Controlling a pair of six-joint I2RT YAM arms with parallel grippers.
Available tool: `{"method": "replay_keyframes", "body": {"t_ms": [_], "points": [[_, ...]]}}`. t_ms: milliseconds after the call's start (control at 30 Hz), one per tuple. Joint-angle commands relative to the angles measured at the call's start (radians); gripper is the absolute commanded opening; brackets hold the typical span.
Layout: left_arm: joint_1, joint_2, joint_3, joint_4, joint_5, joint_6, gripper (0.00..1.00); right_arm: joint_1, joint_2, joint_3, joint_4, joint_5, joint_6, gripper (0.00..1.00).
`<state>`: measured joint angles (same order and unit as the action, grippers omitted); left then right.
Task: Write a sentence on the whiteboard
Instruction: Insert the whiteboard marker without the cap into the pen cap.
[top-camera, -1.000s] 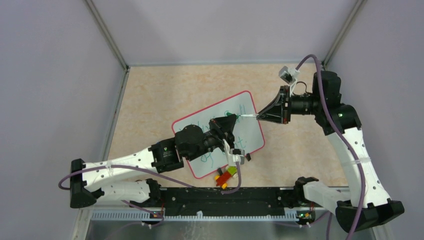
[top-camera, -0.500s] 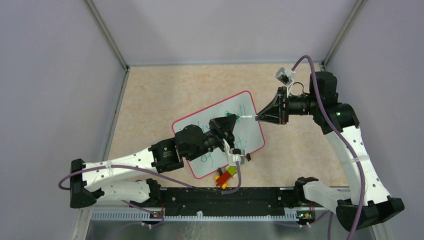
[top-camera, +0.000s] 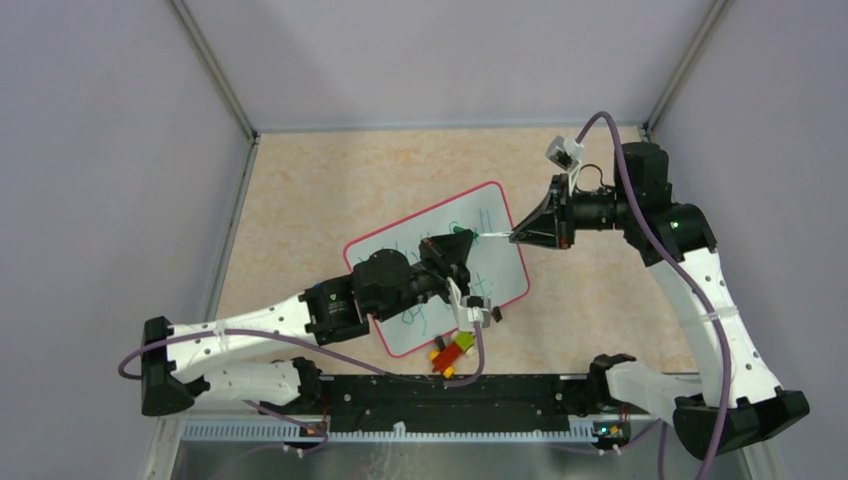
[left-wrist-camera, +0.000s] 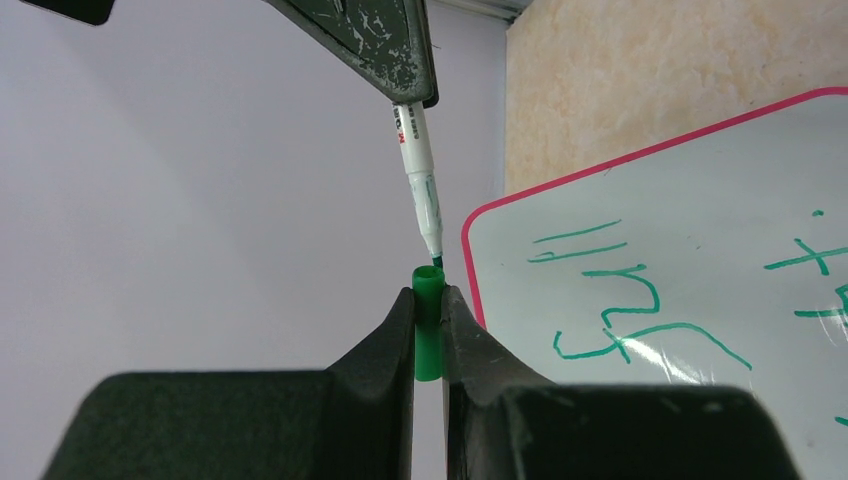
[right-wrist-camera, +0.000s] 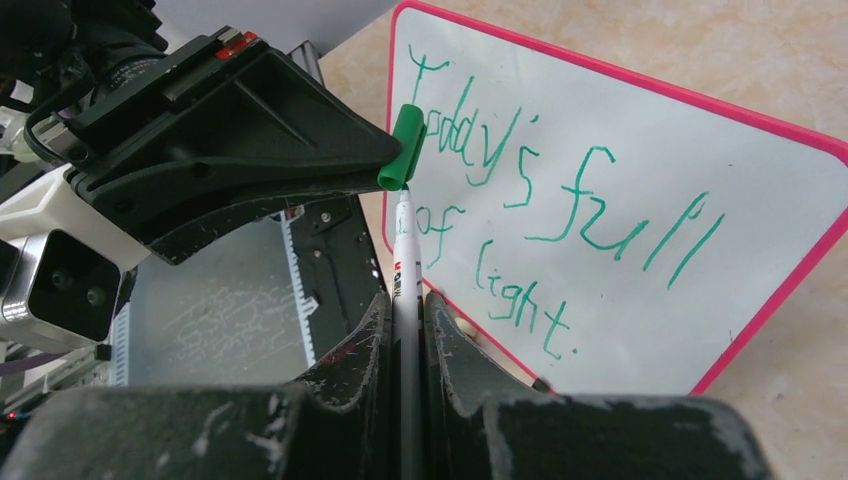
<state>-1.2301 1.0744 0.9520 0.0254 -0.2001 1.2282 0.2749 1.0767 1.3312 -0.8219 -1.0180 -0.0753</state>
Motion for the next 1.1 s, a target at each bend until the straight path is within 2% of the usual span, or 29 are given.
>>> {"method": "replay_keyframes", "body": {"t_ms": [0, 567, 1067], "points": [[0.022, -0.025, 0.028, -0.020, -0.008, -0.031, 0.00, 0.015, -0.031, 0.049, -0.005, 0.021, -0.036, 0.00], [0.027, 0.003, 0.063, -0.021, 0.031, -0.053, 0.00, 0.015, -0.012, 0.055, 0.007, 0.004, -0.027, 0.00], [0.028, 0.016, 0.079, -0.092, 0.028, -0.075, 0.00, 0.024, -0.012, 0.062, 0.005, 0.008, -0.034, 0.00]]}}
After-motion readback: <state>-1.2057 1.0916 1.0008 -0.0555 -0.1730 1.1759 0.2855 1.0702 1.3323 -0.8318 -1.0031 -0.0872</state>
